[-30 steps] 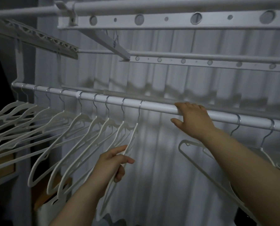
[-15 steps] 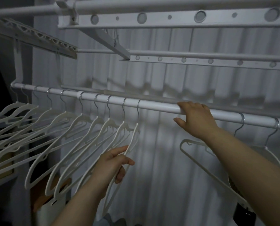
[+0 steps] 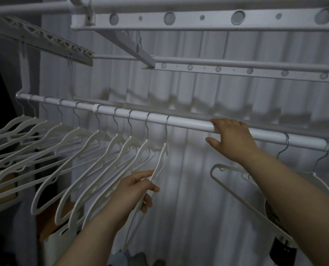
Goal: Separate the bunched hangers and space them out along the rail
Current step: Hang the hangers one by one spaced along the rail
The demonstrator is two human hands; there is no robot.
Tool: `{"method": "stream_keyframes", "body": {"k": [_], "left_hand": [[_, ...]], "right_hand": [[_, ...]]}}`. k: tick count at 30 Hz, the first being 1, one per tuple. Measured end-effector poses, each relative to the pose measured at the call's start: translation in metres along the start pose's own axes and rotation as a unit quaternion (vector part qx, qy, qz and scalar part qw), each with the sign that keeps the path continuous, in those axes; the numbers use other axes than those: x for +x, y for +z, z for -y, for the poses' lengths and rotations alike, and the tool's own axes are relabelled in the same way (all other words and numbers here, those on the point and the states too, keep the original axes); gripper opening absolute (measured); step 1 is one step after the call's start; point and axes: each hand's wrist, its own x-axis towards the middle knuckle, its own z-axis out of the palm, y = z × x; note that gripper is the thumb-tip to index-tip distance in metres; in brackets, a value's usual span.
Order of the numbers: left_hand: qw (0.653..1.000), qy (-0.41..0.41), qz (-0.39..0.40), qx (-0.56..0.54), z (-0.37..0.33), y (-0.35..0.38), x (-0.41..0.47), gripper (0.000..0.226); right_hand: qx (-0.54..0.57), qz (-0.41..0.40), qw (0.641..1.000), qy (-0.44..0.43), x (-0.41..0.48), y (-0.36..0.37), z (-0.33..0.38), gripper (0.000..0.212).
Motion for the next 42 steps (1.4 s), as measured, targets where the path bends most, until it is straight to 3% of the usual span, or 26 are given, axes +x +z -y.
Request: {"method": "stream_keyframes", "body": {"k": [4,6,9,13,17,21,22,26,34,42], "left_hand": [[0.996,0.009,-0.02,0.083,-0.008,-0.006,-0.008,0.038],[0.982,0.051,-0.075,0.165,-0.015,-0.01,-0.017,0.042],[0.964,0.127,-0.141,0.186,-0.03,-0.002,-0.034,0.035],[0.968,0.18,-0.092,0.148,-0.04,0.036,-0.047,0.017],[0.985,0.145,0.029,0.086,-0.032,0.089,-0.053,0.029],[0.984,0.094,0.108,0.109,-0.016,0.162,-0.05,0.015],[0.985,0.079,0.116,0.103,-0.014,0.18,-0.047,0.022],[0.987,0.045,0.115,0.101,-0.015,0.24,-0.031,0.048],[0.991,0.016,0.1,0.093,-0.011,0.293,-0.016,0.072],[0.991,0.005,0.055,0.124,-0.004,0.295,-0.015,0.052]], "right_hand": [[0.01,-0.016,1.0,-0.011,-0.003,-0.004,-0.008,0.06],[0.011,-0.025,1.0,-0.012,-0.006,-0.009,-0.017,0.06],[0.0,-0.024,1.0,-0.002,-0.012,-0.018,-0.039,0.057],[-0.048,-0.007,0.999,0.013,-0.03,-0.027,-0.077,0.054],[-0.066,0.012,0.997,0.035,-0.05,-0.031,-0.111,0.052],[-0.053,0.018,0.998,0.039,-0.062,-0.035,-0.138,0.054],[-0.045,0.022,0.998,0.032,-0.064,-0.035,-0.142,0.056],[-0.021,0.03,0.999,-0.004,-0.066,-0.035,-0.152,0.056],[-0.006,0.023,0.999,-0.037,-0.062,-0.035,-0.16,0.042],[0.007,0.011,0.999,-0.044,-0.063,-0.031,-0.163,0.04]]}}
